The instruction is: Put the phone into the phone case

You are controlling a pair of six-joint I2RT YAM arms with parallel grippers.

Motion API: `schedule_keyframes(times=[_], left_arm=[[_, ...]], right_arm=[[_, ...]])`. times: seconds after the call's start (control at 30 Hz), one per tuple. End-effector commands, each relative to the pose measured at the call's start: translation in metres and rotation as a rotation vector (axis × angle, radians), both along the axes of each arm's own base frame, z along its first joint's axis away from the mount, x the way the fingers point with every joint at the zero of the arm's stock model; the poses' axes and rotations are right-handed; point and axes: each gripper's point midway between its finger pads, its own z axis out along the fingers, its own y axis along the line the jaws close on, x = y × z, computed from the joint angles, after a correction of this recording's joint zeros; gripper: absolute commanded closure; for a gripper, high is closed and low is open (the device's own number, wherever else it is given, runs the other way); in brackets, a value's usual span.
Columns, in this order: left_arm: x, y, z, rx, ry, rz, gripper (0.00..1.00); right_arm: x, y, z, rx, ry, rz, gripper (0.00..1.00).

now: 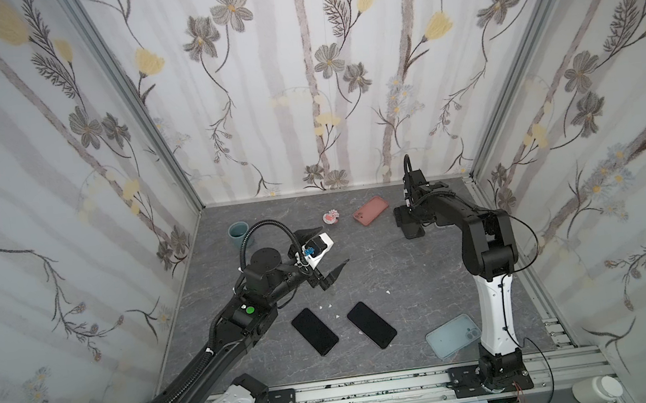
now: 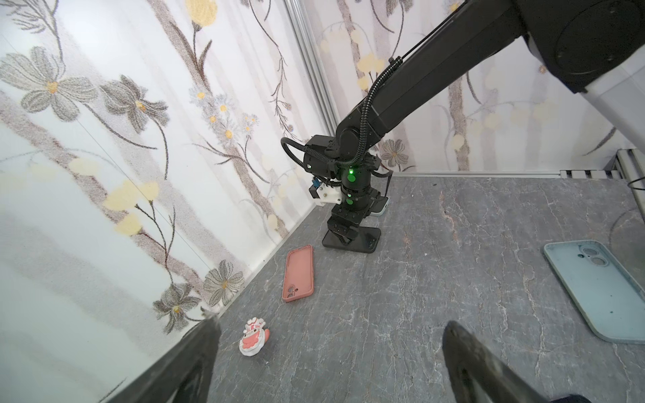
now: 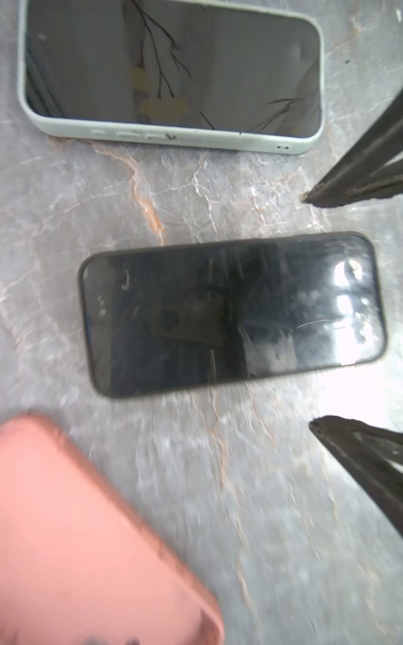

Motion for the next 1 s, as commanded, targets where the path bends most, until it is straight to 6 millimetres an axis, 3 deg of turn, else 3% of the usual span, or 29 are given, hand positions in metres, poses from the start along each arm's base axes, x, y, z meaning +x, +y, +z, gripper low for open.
schedule_keyframes(times=[0.0, 0.17, 0.33, 0.47, 0.77, 0.97], left_arm=[[0.005, 0.003, 0.022, -0.079, -0.012, 0.035, 0.0], [0.027, 0.011, 0.023, -0.141, 0.036, 0.146, 0.0], [0.064, 0.019, 0.002, -0.194, 0.186, 0.308, 0.0], [0.077, 0.013, -0.011, -0.229, 0.292, 0.333, 0.0], [0.079, 0.009, -0.02, -0.242, 0.325, 0.329, 0.0], [0.078, 0.009, -0.02, -0.235, 0.321, 0.324, 0.0]], right_arm=[[-0.006, 0.016, 0.012, 0.001, -0.038, 0.011, 0.09], [-0.005, 0.075, 0.023, 0.03, -0.141, 0.178, 0.12], [0.02, 0.098, 0.016, 0.086, -0.143, 0.185, 0.19], [0.042, 0.12, 0.018, 0.153, -0.168, 0.208, 0.21], [0.071, 0.145, 0.003, 0.237, -0.192, 0.241, 0.26], [0.061, 0.142, -0.014, 0.241, -0.116, 0.191, 0.26]])
